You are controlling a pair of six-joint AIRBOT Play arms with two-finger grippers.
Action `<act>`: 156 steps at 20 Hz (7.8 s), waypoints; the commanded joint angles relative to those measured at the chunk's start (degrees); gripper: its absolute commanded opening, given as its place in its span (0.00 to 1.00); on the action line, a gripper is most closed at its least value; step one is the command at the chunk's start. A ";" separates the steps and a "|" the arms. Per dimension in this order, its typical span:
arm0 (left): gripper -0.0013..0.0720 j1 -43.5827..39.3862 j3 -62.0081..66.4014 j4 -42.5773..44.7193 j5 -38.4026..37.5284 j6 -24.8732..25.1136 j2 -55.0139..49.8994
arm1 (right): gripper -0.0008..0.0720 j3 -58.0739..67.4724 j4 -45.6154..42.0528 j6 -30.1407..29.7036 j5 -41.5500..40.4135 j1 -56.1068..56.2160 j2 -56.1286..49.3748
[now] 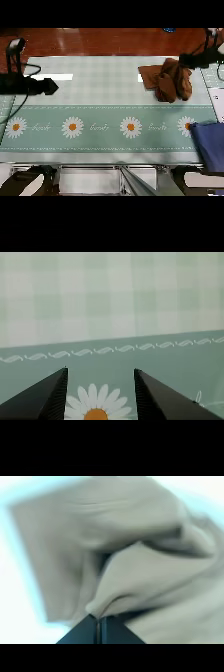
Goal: Fold the shirts.
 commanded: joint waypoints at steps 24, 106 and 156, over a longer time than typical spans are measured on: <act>0.71 3.52 -17.92 -5.29 12.13 -5.29 12.70 | 0.04 -0.48 1.75 1.25 10.88 39.82 17.42; 0.04 18.60 12.66 -25.03 -18.67 8.28 9.97 | 0.04 -11.52 5.25 1.36 13.25 1.05 40.19; 0.04 10.91 30.03 -35.01 -7.30 14.36 -54.51 | 0.57 -60.48 0.04 -2.80 21.00 -14.80 21.84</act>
